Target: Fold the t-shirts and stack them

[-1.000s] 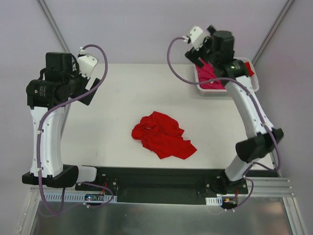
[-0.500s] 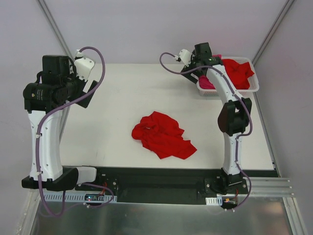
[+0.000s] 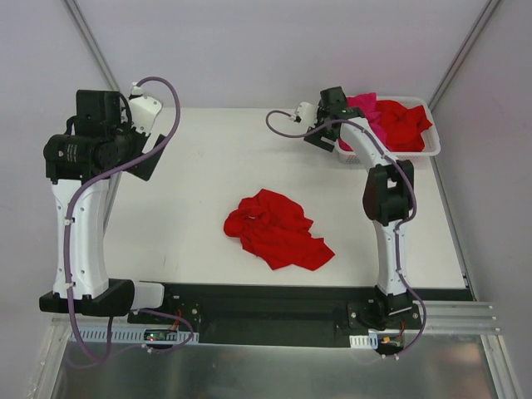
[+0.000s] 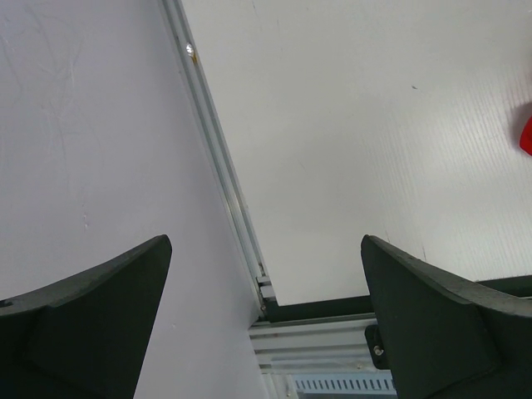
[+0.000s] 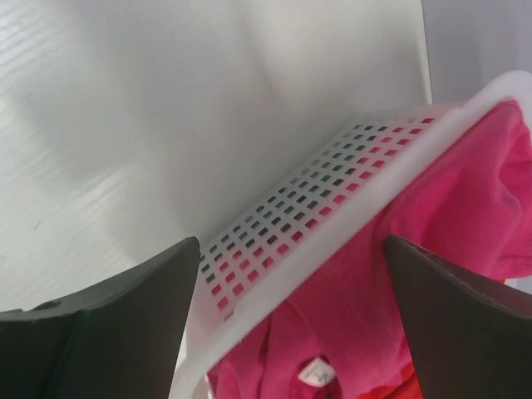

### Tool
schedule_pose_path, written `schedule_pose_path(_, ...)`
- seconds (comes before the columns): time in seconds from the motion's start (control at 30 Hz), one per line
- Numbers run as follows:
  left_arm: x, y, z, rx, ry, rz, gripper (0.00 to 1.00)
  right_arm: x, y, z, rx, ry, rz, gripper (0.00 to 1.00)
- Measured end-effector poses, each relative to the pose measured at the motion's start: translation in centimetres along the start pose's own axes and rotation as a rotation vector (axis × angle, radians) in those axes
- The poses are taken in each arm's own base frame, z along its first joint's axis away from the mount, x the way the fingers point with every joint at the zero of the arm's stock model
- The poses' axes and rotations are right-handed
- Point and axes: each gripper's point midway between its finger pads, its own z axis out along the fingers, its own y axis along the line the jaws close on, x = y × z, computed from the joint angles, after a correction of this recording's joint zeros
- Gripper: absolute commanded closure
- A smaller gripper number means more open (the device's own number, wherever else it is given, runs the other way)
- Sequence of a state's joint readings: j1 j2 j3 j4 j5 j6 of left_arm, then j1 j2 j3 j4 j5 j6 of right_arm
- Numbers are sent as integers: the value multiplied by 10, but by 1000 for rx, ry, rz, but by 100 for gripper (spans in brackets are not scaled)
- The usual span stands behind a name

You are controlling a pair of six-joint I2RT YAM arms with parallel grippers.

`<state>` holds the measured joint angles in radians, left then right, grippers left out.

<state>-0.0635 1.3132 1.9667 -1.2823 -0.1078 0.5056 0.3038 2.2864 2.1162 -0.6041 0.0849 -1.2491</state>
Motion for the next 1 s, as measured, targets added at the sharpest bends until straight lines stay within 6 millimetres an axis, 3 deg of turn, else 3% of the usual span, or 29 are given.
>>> schedule_pose_path(0.3, -2, 0, 7, 10, 17, 1, 1, 28, -2, 41, 64, 133, -79, 4)
schedule_pose_path(0.57, -2, 0, 7, 11, 17, 1, 1, 41, -24, 40, 138, 188, -121, 4)
schedule_pose_path(0.9, 3, 1, 7, 14, 28, -28, 0, 92, -57, 39, 188, 267, -112, 4)
schedule_pose_path(1.0, 4, 0, 6, 18, 29, -36, 1, 92, -57, 40, 186, 263, -110, 4)
